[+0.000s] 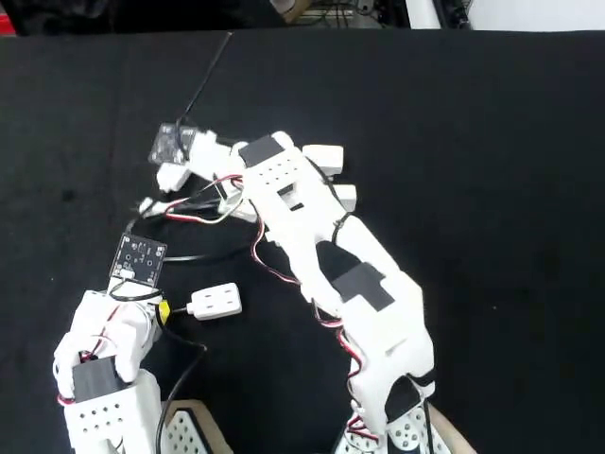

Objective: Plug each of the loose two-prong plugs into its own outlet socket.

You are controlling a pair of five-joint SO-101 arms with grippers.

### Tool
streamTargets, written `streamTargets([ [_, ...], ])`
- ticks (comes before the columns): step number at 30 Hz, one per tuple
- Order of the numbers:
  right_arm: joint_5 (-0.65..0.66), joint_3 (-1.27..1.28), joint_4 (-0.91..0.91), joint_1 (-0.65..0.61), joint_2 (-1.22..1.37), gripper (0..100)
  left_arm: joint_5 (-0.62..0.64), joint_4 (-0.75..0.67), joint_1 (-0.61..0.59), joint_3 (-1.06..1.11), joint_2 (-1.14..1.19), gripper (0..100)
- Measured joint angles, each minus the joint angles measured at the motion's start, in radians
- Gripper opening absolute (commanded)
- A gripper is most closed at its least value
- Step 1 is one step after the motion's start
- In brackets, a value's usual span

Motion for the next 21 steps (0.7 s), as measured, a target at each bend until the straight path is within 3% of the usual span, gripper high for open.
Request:
streamTargets([
  [9, -0.262, -0.006, 0.083, 0.018, -0.003, 1.6, 0.000, 0.000, 0.000, 0.000, 0.000, 26],
  [12, -0.316, -0.014, 0.110, 0.040, -0.003, 9.4, 0.000, 0.000, 0.000, 0.000, 0.000, 26],
  [16, -0.331, -0.014, 0.115, 0.046, -0.003, 23.5, 0.000, 0.000, 0.000, 0.000, 0.000, 26],
  [21, -0.229, -0.014, 0.138, 0.051, -0.003, 18.2, 0.000, 0.000, 0.000, 0.000, 0.000, 26],
])
